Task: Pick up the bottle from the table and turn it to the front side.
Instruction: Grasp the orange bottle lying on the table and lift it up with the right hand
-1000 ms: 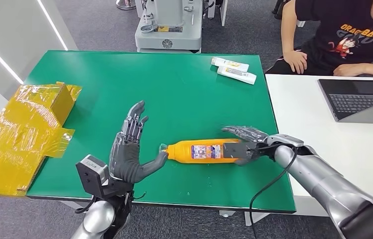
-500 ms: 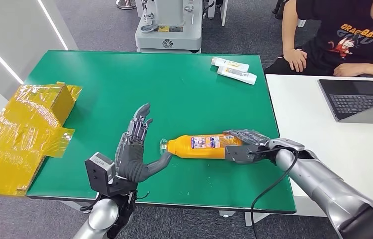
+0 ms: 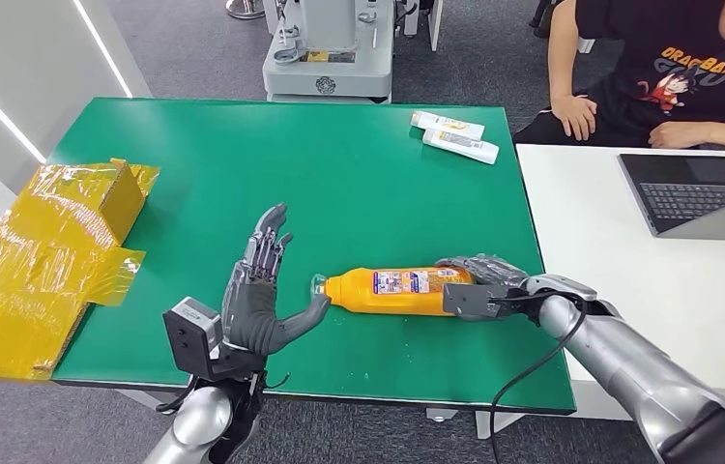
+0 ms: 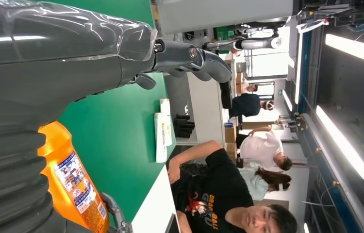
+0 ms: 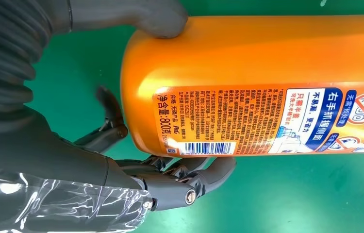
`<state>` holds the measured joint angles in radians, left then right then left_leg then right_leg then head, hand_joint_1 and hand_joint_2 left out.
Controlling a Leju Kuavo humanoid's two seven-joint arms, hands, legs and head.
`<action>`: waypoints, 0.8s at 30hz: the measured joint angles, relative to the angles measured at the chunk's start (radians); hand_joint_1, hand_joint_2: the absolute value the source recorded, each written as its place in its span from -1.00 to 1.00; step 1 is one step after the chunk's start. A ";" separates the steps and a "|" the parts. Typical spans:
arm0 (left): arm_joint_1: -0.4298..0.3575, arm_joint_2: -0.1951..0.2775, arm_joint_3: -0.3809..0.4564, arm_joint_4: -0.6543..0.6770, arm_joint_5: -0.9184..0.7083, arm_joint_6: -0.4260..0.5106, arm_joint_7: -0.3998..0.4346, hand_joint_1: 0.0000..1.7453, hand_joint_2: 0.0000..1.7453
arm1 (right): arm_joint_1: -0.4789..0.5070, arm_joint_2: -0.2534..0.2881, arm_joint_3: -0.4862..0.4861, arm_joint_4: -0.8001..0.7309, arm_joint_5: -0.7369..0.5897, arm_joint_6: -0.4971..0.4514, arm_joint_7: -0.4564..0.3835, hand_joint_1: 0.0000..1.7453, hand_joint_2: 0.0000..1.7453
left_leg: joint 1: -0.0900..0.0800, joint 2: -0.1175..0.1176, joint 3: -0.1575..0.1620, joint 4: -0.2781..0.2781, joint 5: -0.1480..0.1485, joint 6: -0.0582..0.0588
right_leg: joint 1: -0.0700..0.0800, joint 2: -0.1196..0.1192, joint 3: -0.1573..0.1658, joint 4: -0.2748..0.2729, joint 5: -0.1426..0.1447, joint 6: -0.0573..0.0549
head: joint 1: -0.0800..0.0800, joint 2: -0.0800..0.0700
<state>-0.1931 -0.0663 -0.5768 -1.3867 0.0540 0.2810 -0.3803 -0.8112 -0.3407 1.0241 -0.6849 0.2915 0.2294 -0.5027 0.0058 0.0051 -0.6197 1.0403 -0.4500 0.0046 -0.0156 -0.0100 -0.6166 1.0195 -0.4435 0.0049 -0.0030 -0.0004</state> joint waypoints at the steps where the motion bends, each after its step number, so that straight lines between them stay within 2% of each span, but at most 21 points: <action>1: 0.000 0.000 0.000 0.000 0.001 0.001 0.000 -1.00 1.00 | 0.001 0.000 -0.002 0.000 -0.001 -0.001 0.000 0.93 1.00 | 0.000 0.000 0.000 0.000 0.000 0.000 | 0.000 0.000 0.000 0.000 0.000 0.000 | 0.000 0.000; 7: 0.002 0.000 0.000 0.000 0.005 0.010 0.000 -1.00 1.00 | 0.011 0.000 -0.017 -0.005 -0.001 -0.012 0.000 1.00 1.00 | 0.000 0.000 0.000 0.000 0.000 0.000 | 0.000 0.000 0.000 0.000 0.000 0.000 | 0.000 0.000; 14: 0.004 0.000 0.000 0.000 0.006 0.019 0.000 -1.00 1.00 | 0.031 -0.001 -0.048 -0.026 0.002 -0.039 0.000 0.99 1.00 | 0.000 0.000 0.000 0.000 0.000 0.000 | 0.000 0.000 0.000 0.000 0.000 0.000 | 0.000 0.000; 18: 0.005 0.000 0.000 0.000 0.006 0.019 0.000 -1.00 1.00 | 0.042 -0.005 -0.065 -0.042 0.021 -0.048 0.005 -1.00 1.00 | 0.000 0.000 0.000 0.000 0.000 0.000 | 0.000 0.000 0.000 0.000 0.000 0.000 | 0.000 0.000; 24: 0.005 0.000 0.000 0.000 0.006 0.021 -0.004 -1.00 1.00 | 0.028 -0.008 -0.070 -0.051 0.049 -0.019 0.021 -1.00 1.00 | 0.000 0.000 0.000 0.000 0.000 0.000 | 0.000 0.000 0.000 0.000 0.000 0.000 | 0.000 0.000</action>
<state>-0.1884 -0.0668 -0.5768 -1.3867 0.0599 0.3021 -0.3841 -0.7832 -0.3487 0.9537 -0.7355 0.3407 0.2102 -0.4814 0.0056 0.0053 -0.6199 1.0403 -0.4500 0.0046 -0.0157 -0.0099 -0.6166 1.0197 -0.4434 0.0049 -0.0031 -0.0004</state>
